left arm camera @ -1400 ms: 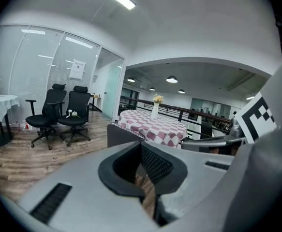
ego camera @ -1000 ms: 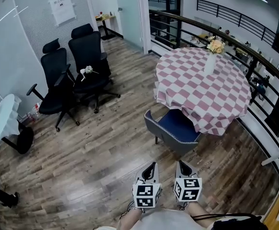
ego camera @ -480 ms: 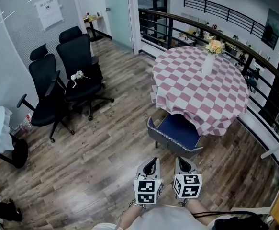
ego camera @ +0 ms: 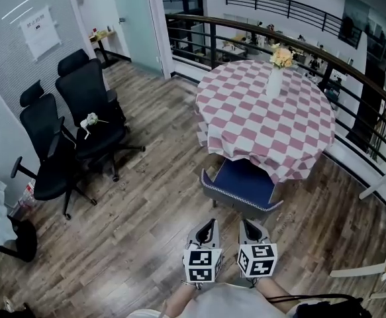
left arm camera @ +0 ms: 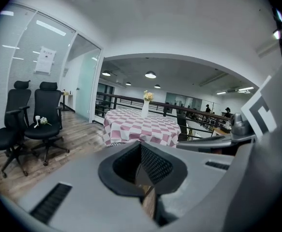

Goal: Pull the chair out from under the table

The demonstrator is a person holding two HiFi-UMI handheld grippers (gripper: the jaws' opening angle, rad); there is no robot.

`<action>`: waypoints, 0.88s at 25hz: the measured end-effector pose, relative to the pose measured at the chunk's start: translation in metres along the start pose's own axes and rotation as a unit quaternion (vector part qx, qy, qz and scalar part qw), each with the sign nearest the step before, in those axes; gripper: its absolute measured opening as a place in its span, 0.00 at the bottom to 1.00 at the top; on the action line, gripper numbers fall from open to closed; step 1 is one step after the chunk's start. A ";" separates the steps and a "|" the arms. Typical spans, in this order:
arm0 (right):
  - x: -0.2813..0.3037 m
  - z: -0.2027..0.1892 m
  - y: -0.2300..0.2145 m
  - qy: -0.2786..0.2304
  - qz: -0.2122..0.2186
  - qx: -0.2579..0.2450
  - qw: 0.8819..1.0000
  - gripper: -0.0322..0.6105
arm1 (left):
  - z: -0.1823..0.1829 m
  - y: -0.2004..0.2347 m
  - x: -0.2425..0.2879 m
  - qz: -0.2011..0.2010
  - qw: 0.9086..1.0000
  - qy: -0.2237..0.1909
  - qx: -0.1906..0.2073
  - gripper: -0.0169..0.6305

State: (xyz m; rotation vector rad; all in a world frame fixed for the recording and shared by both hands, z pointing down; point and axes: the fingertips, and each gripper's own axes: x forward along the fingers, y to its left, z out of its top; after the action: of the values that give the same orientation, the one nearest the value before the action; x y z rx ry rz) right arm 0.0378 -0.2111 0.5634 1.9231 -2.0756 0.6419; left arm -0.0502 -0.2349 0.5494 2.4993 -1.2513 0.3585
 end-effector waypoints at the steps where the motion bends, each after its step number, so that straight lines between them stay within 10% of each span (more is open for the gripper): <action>1: 0.001 -0.004 -0.001 0.005 -0.001 0.001 1.000 0.08 | -0.003 0.002 0.003 0.000 1.000 0.004 -0.005 0.03; 9: 0.012 -0.005 -0.020 0.030 -0.018 -0.006 0.999 0.08 | -0.009 0.000 0.017 -0.007 1.000 0.016 -0.023 0.03; 22: 0.059 -0.009 -0.031 0.083 0.071 -0.093 0.990 0.24 | -0.025 0.001 0.029 0.021 0.998 0.036 -0.042 0.03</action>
State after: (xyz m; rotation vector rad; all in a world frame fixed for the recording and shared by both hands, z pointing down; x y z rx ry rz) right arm 0.0609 -0.2599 0.6027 1.5786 -2.0985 0.5914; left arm -0.0361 -0.2466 0.5830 2.3711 -1.2659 0.3935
